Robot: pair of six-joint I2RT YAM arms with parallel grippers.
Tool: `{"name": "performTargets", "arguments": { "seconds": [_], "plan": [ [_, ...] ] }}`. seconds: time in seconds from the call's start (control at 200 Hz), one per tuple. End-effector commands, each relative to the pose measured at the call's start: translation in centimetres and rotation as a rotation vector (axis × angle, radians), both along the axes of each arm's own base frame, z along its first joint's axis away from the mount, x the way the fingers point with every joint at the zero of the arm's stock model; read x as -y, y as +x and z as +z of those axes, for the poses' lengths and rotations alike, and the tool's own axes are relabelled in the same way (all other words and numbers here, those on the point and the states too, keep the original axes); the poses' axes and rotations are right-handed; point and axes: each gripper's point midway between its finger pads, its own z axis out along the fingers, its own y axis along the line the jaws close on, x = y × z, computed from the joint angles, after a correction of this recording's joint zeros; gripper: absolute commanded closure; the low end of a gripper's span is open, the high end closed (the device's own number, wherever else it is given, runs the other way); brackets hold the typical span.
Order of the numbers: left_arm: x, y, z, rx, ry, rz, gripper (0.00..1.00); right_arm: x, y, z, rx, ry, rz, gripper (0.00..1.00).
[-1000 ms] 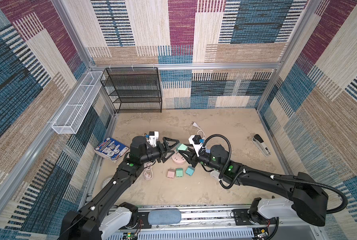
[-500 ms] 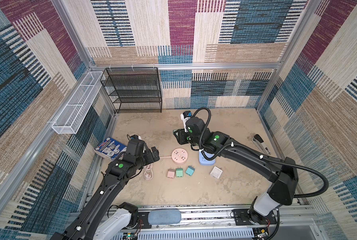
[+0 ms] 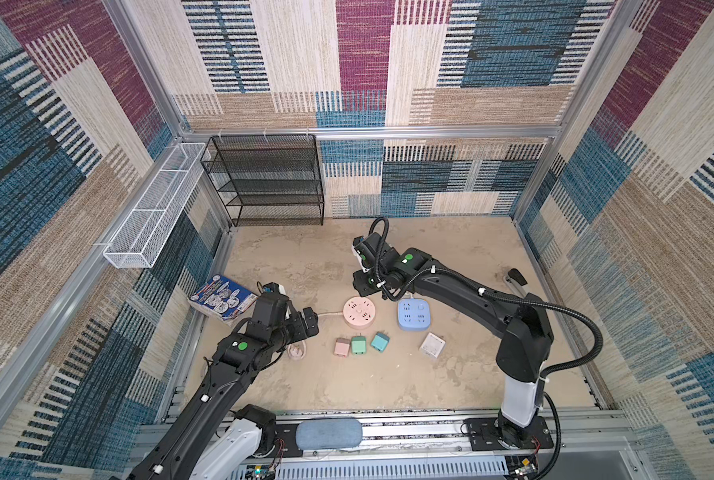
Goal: Insert the plug
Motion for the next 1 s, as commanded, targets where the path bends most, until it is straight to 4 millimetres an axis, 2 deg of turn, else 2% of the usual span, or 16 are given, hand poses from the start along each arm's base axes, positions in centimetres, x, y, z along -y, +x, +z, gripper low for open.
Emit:
{"name": "performTargets", "arguments": {
  "seconds": [0.0,0.13,0.391,0.536,0.731,0.992],
  "plan": [
    [0.7,0.3,0.2,0.021,-0.021,-0.037,0.0,0.9,-0.3,-2.1,-0.021,-0.141,0.097,1.0],
    [0.8,0.2,0.1,0.018,-0.022,-0.041,0.01,0.7,-0.4,-4.1,-0.054,-0.216,0.201,1.0],
    [1.4,0.2,-0.5,0.002,-0.047,-0.061,0.0,-0.1,0.7,-4.0,-0.064,-0.241,0.314,1.0],
    [1.5,-0.1,-0.6,-0.008,-0.055,-0.068,0.01,-0.9,0.8,-3.8,-0.091,-0.198,0.353,1.0],
    [1.6,-0.3,-0.3,0.001,-0.063,-0.072,0.0,-1.3,0.2,-5.0,-0.149,-0.187,0.371,1.0],
    [1.9,-0.1,-0.7,-0.009,-0.069,-0.081,0.01,-1.1,-0.6,-5.2,-0.179,-0.19,0.393,1.0]
  ]
}}
